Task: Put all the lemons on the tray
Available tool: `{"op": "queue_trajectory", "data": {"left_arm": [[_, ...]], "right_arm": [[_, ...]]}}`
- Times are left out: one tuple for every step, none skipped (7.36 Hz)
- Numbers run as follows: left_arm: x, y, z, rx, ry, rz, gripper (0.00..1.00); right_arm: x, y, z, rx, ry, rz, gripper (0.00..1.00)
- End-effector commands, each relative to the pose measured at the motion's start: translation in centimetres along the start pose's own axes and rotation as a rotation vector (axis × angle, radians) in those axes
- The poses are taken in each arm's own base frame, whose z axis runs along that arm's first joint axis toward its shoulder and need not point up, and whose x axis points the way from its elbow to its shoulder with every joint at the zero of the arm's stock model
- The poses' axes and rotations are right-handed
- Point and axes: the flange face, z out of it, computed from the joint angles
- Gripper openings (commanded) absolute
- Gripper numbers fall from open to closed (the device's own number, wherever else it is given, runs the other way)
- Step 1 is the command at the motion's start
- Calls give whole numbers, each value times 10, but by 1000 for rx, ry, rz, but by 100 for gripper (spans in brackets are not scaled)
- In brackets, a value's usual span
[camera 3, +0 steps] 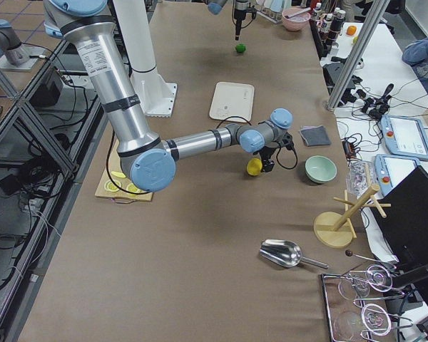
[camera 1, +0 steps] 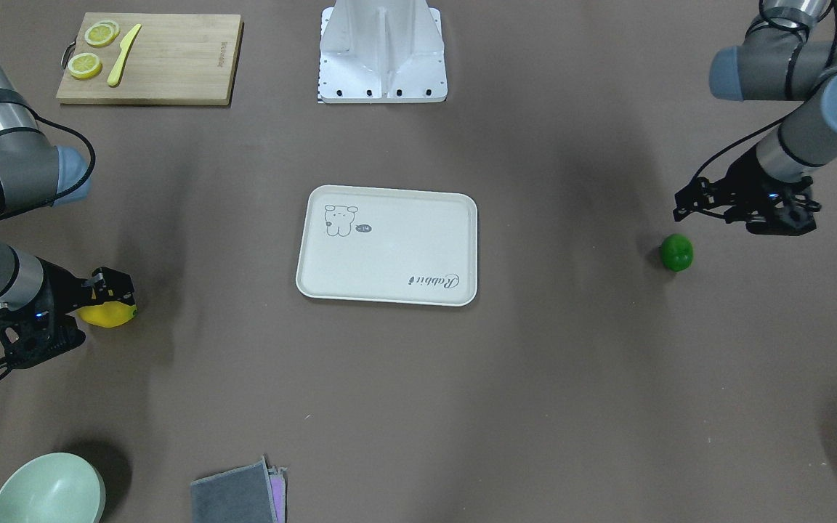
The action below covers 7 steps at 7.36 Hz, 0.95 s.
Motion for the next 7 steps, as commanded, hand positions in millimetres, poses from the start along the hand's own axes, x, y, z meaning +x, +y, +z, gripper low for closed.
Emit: {"op": "queue_trajectory", "data": {"left_arm": [[19, 5, 28, -21, -20, 54, 98], [18, -2, 36, -26, -28, 101, 98], [13, -3, 42, -36, -37, 126, 98], [8, -3, 46, -41, -44, 121, 98], [5, -4, 51, -48, -48, 116, 98], [1, -6, 57, -55, -55, 110, 98], [6, -16, 62, -56, -54, 110, 98]], "right_arm": [[10, 1, 5, -9, 6, -41, 100], [8, 1, 5, -10, 1, -45, 100], [6, 1, 6, -13, -1, -56, 100], [4, 2, 10, -19, -4, -73, 100], [0, 3, 16, -29, -6, -82, 100], [-4, 5, 25, -43, -6, -93, 100], [-6, 6, 28, -47, -3, -105, 100]]}}
